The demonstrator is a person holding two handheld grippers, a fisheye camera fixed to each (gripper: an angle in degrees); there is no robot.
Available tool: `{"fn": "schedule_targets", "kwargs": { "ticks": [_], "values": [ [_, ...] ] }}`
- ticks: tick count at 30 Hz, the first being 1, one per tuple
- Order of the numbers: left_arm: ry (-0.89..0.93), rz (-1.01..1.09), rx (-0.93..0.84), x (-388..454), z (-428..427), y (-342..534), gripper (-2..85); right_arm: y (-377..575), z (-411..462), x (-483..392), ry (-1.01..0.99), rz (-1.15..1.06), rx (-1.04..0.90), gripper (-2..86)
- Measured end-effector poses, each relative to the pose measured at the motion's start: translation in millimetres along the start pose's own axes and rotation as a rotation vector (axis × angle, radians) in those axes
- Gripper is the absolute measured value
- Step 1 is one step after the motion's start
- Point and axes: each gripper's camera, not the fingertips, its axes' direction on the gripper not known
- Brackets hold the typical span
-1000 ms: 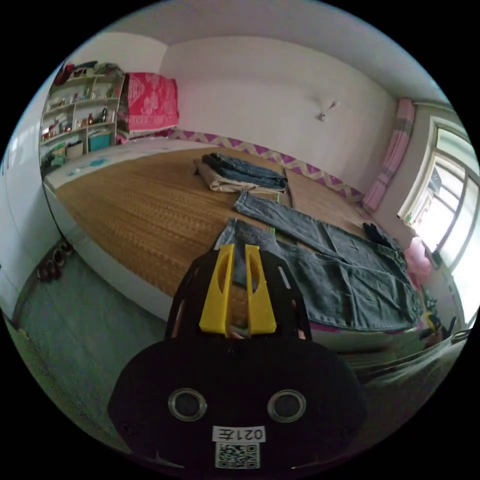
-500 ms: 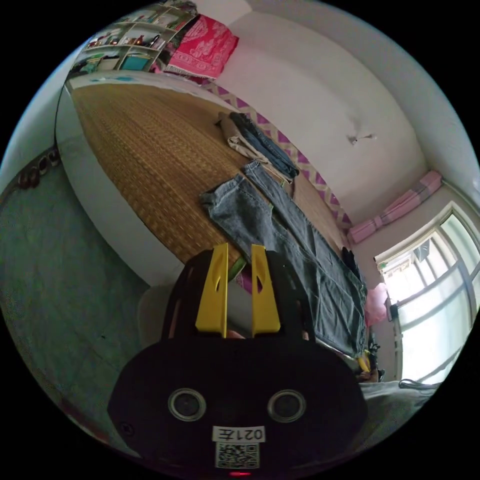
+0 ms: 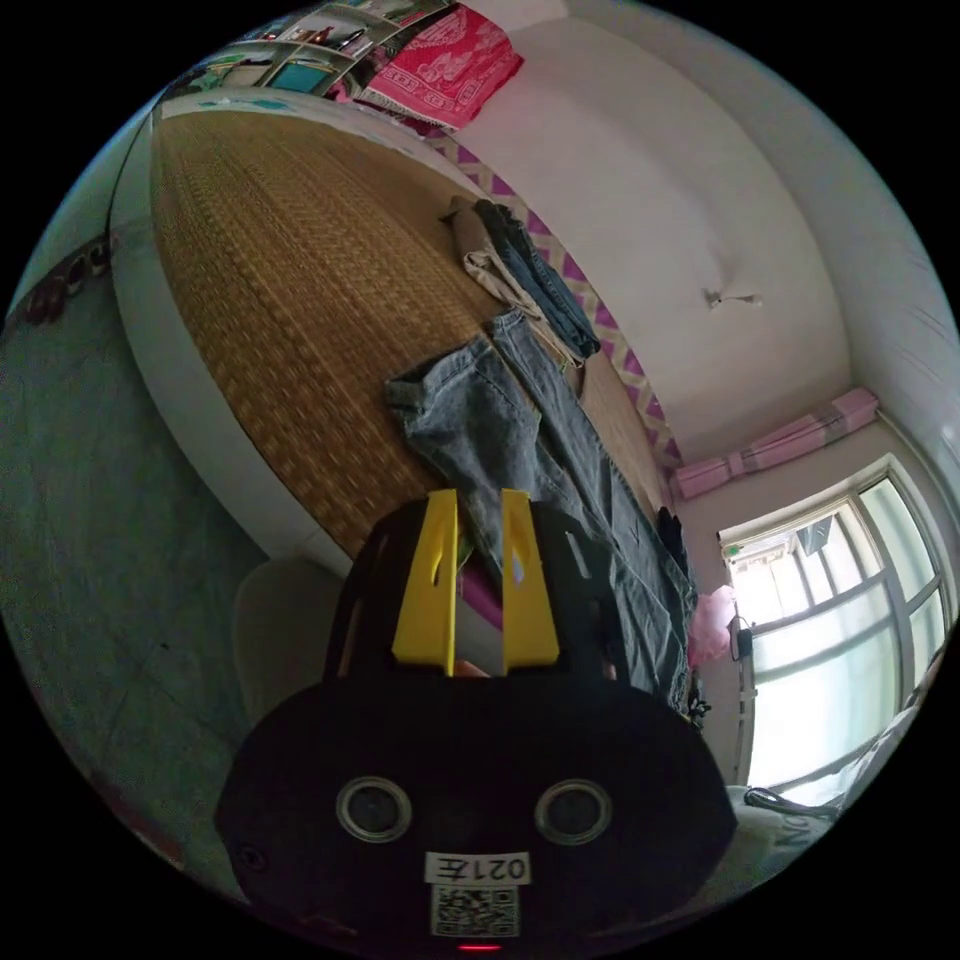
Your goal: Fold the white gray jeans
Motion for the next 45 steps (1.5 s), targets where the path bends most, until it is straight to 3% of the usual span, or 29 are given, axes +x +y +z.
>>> {"fn": "schedule_targets", "kwargs": {
  "ticks": [4,7,11,15,20,27,30,32,38,45],
  "values": [
    [0.014,-0.005,0.006,-3,8,-2,-0.4,2,17,9,-0.016,0.014,0.016,3.7],
    [0.102,0.082,0.056,4,6,-2,-0.8,-1,23,11,-0.168,0.008,0.037,0.6],
    [0.161,0.248,0.091,46,3,-24,-1.0,-30,38,-43,-0.283,-0.144,0.025,-0.2],
    [0.109,0.353,0.059,103,22,-71,-1.0,-81,75,-116,-0.320,-0.255,-0.007,-0.3],
    [0.002,0.399,-0.040,185,125,-164,-1.0,-190,199,-205,-0.253,-0.293,-0.070,-0.1],
    [-0.192,0.377,-0.207,184,321,-217,-0.6,-273,399,-199,-0.043,-0.186,-0.185,2.3],
    [-0.106,0.392,-0.145,162,334,-212,-0.1,-260,421,-202,-0.095,-0.226,-0.162,4.9],
    [-0.043,0.399,-0.102,146,317,-205,0.6,-232,423,-235,-0.077,-0.380,-0.194,6.4],
    [-0.260,0.464,-0.003,118,285,-177,5.5,-89,452,-336,-0.050,-0.791,-0.345,6.1],
    [-0.285,0.440,-0.113,84,346,-175,4.4,38,514,-390,-0.040,-0.949,-0.464,6.0]
  ]
}}
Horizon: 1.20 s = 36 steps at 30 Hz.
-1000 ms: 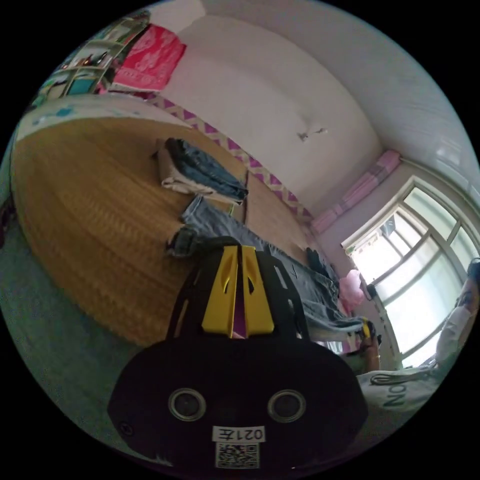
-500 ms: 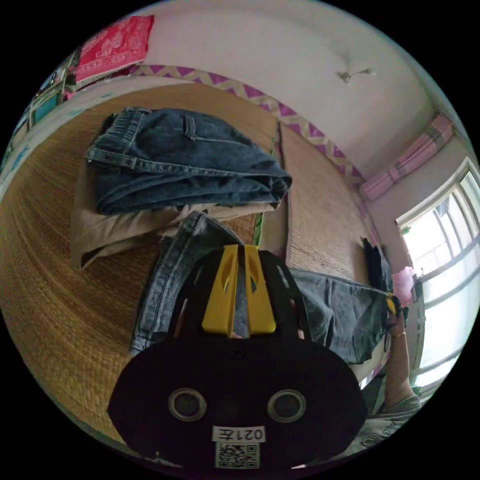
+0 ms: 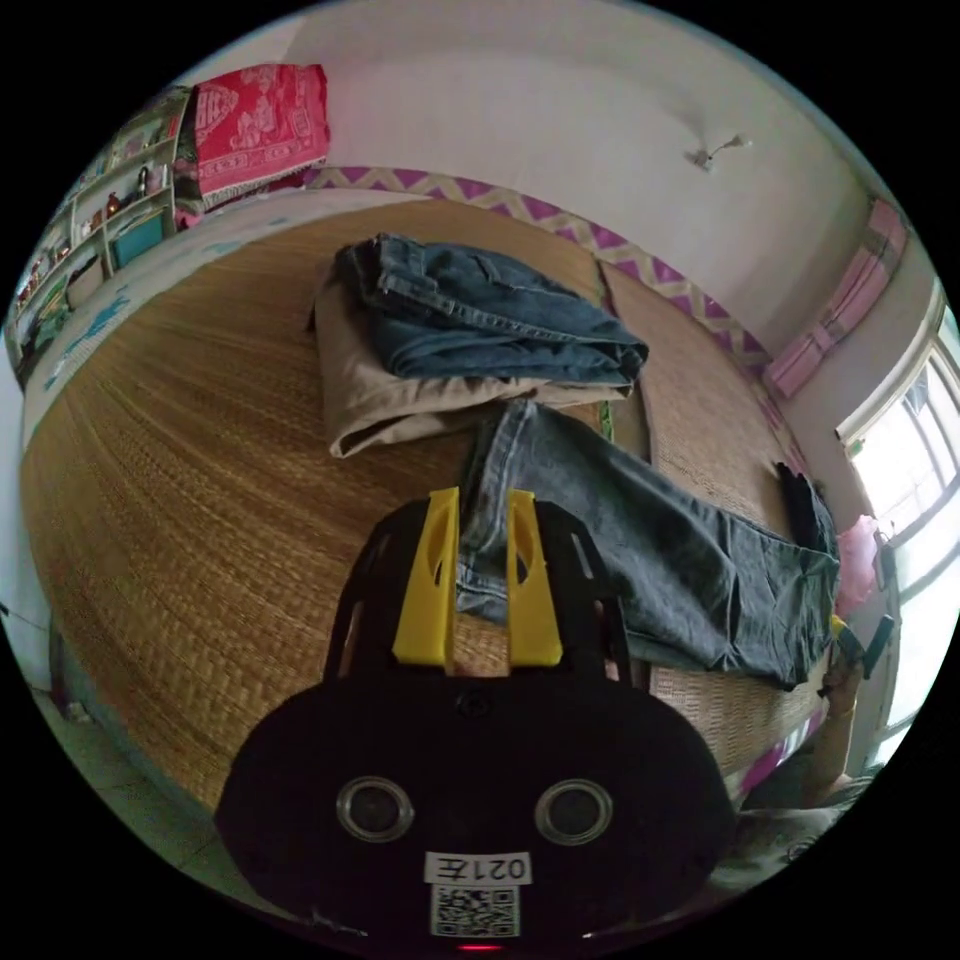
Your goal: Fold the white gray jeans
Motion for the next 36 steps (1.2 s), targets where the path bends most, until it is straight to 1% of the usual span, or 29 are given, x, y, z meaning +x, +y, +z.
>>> {"fn": "schedule_targets", "kwargs": {
  "ticks": [1,2,5,7,9,10,12,13,14,17,20,22,24,27,29,31,32,36],
  "values": [
    [0.019,0.019,-0.039,0,14,-1,2.6,-2,18,-13,0.002,-0.019,-0.035,6.0],
    [-0.014,0.021,-0.046,1,19,0,0.7,-4,35,-23,0.004,-0.033,-0.073,6.0],
    [-0.014,0.081,0.047,9,-10,2,-0.5,-6,62,-52,-0.029,-0.070,-0.129,6.1],
    [-0.001,0.101,0.074,12,-30,7,-0.7,-7,70,-71,-0.043,-0.100,-0.139,6.1],
    [-0.005,0.109,0.062,10,-34,14,-0.8,-9,78,-90,-0.034,-0.135,-0.148,5.9],
    [-0.029,0.110,0.027,6,-23,18,-0.8,-11,87,-101,-0.023,-0.163,-0.165,5.9],
    [-0.083,0.126,-0.045,-1,9,23,-0.9,-15,106,-116,0.019,-0.215,-0.212,5.9],
    [-0.108,0.133,-0.099,-9,33,27,-0.9,-16,121,-124,0.069,-0.247,-0.248,6.3],
    [-0.102,0.131,-0.106,-16,47,32,-0.9,-16,136,-130,0.126,-0.275,-0.287,6.5],
    [-0.041,0.109,-0.055,-33,51,41,-0.8,-14,152,-143,0.231,-0.340,-0.314,6.6],
    [0.014,0.100,0.015,-47,45,54,-0.6,-17,154,-150,0.242,-0.336,-0.327,6.6],
    [0.038,0.068,0.069,-55,36,66,-0.3,-17,153,-155,0.246,-0.337,-0.335,6.7],
    [0.061,0.035,0.071,-57,31,78,0.3,-16,151,-161,0.267,-0.340,-0.340,6.8],
    [0.129,-0.037,0.032,-53,41,99,6.1,-13,143,-172,0.311,-0.353,-0.339,7.3],
    [0.199,-0.188,-0.003,-60,58,114,11.1,-10,132,-173,0.321,-0.339,-0.320,7.9],
    [0.214,-0.307,-0.032,-69,73,124,12.9,-8,122,-170,0.310,-0.318,-0.302,8.2],
    [0.210,-0.350,0.001,-73,76,130,12.6,-7,113,-168,0.301,-0.306,-0.292,8.3],
    [0.222,-0.423,0.026,-81,95,138,10.8,-3,81,-157,0.256,-0.246,-0.254,8.2]
  ]
}}
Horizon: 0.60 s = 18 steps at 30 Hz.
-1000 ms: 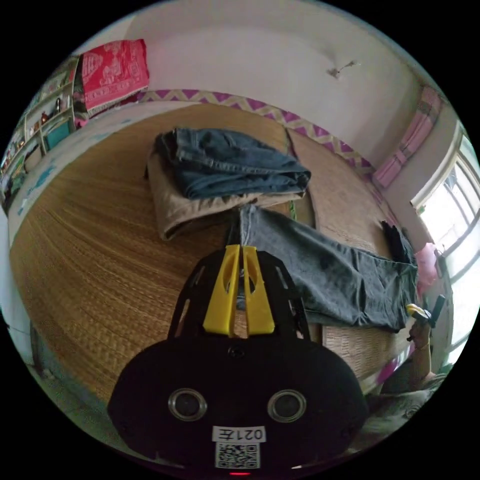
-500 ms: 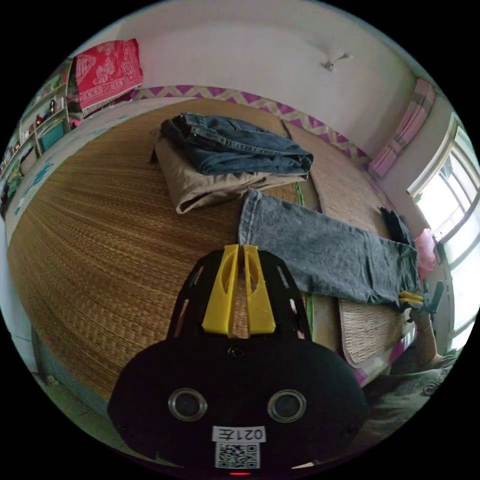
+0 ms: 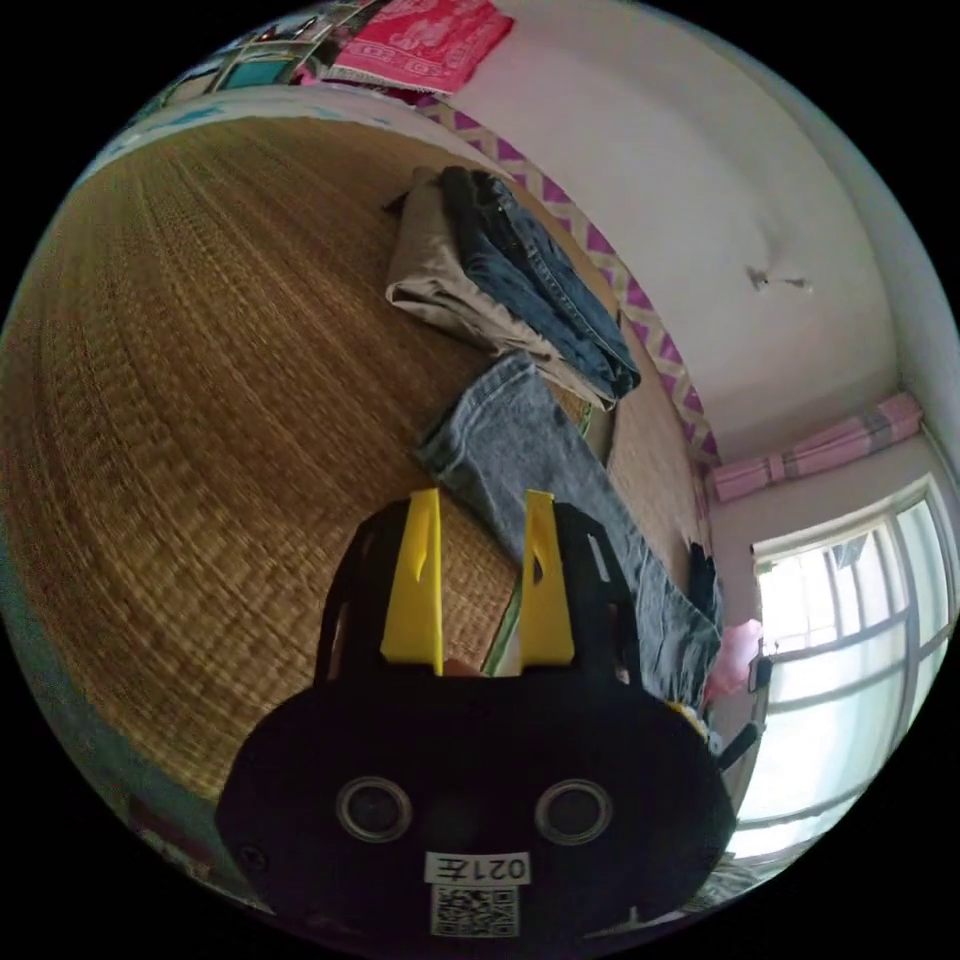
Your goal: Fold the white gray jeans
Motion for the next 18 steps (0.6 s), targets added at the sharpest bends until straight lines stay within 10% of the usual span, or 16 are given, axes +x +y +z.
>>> {"fn": "schedule_targets", "kwargs": {
  "ticks": [9,18],
  "values": [
    [0.137,0.008,0.097,-16,19,47,-0.2,91,-106,51,-0.134,0.159,0.231,7.2],
    [0.074,0.705,0.303,221,-19,224,-0.7,243,-191,116,-0.098,0.364,0.354,6.1]
  ]
}}
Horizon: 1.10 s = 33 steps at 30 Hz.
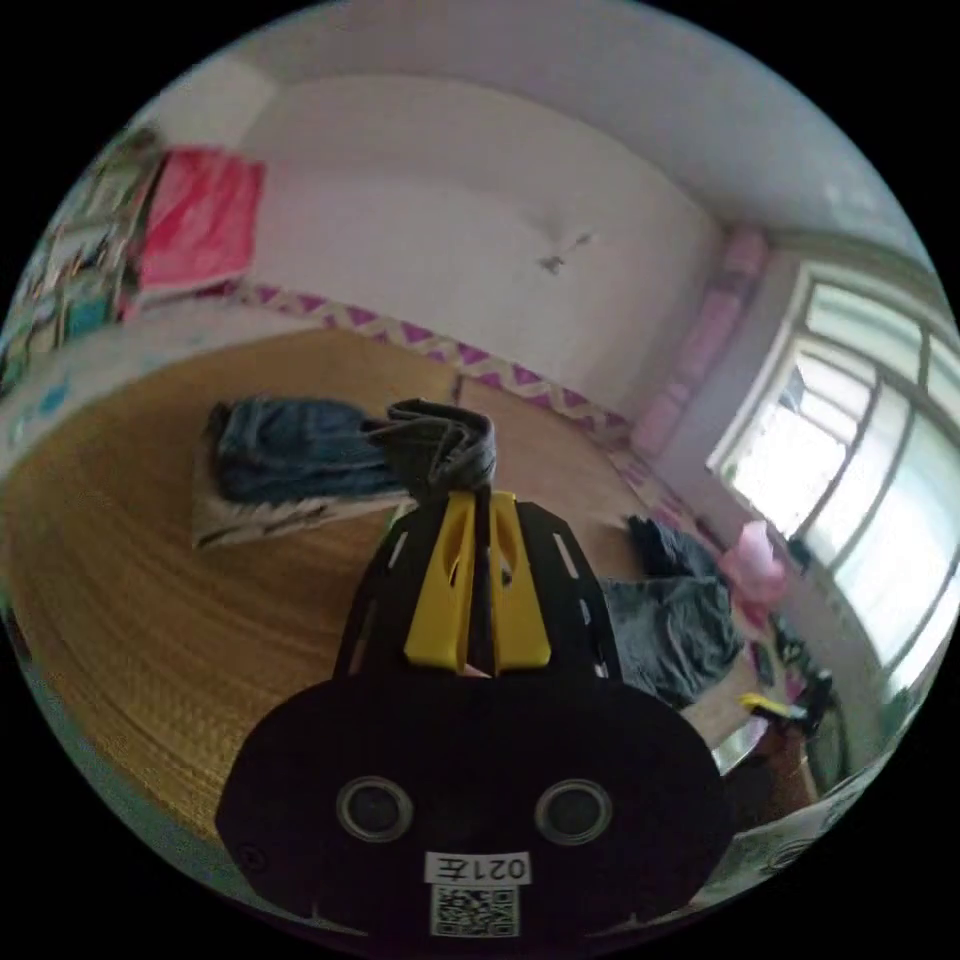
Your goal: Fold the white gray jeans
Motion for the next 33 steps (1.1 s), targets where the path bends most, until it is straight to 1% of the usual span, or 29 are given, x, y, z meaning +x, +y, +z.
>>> {"fn": "schedule_targets", "kwargs": {
  "ticks": [2,3,5,6,8,9,11,12,14,17,18,19,20,21,22,24,26,28,29,31,33],
  "values": [
    [0.041,0.186,-0.014,110,23,24,-0.6,22,-30,25,-0.003,0.048,0.038,6.0],
    [0.054,0.226,-0.023,135,31,32,-0.6,28,-37,31,-0.004,0.059,0.049,5.9],
    [0.092,0.371,-0.083,230,75,78,-0.6,48,-64,52,-0.014,0.092,0.089,5.9],
    [0.100,0.395,-0.102,250,88,92,-0.6,52,-70,57,-0.016,0.099,0.098,5.8],
    [0.104,0.490,-0.210,319,147,154,-0.5,70,-91,75,-0.029,0.118,0.121,5.7],
    [0.097,0.502,-0.248,332,164,172,-0.6,75,-95,80,-0.029,0.122,0.124,5.7],
    [0.032,0.548,-0.407,365,227,244,-0.6,92,-109,96,-0.026,0.133,0.120,5.8],
    [0.018,0.546,-0.418,367,236,257,-0.6,96,-111,100,-0.024,0.134,0.117,5.8],
    [0.017,0.512,-0.367,376,238,286,-0.7,110,-121,115,-0.020,0.142,0.108,5.9],
    [-0.025,0.559,-0.278,401,225,303,-0.3,121,-130,128,0.014,0.133,0.095,6.0],
    [-0.023,0.568,-0.286,405,227,308,-0.1,122,-132,131,0.022,0.130,0.094,6.1],
    [-0.004,0.591,-0.347,409,239,320,0.5,122,-133,135,0.034,0.122,0.088,6.2],
    [0.018,0.609,-0.462,411,257,336,1.3,121,-135,141,0.040,0.118,0.085,6.4],
    [0.029,0.614,-0.508,411,264,343,1.9,119,-136,144,0.043,0.118,0.088,6.5],
    [0.049,0.615,-0.483,411,261,348,3.0,116,-139,152,0.046,0.133,0.098,6.8],
    [0.105,0.590,-0.455,409,252,347,4.1,110,-149,171,0.057,0.201,0.143,8.0],
    [0.161,0.571,-0.421,402,243,346,4.8,102,-167,208,0.088,0.363,0.245,9.8],
    [0.200,0.562,-0.374,394,231,345,4.9,93,-175,240,0.083,0.476,0.309,11.3],
    [0.204,0.571,-0.337,390,222,345,5.0,85,-174,262,0.097,0.558,0.318,12.6],
    [0.208,0.566,-0.274,383,204,344,4.3,72,-164,289,0.116,0.644,0.316,14.5],
    [0.228,0.516,-0.252,370,189,339,2.8,62,-149,309,0.107,0.717,0.312,15.6]
  ]
}}
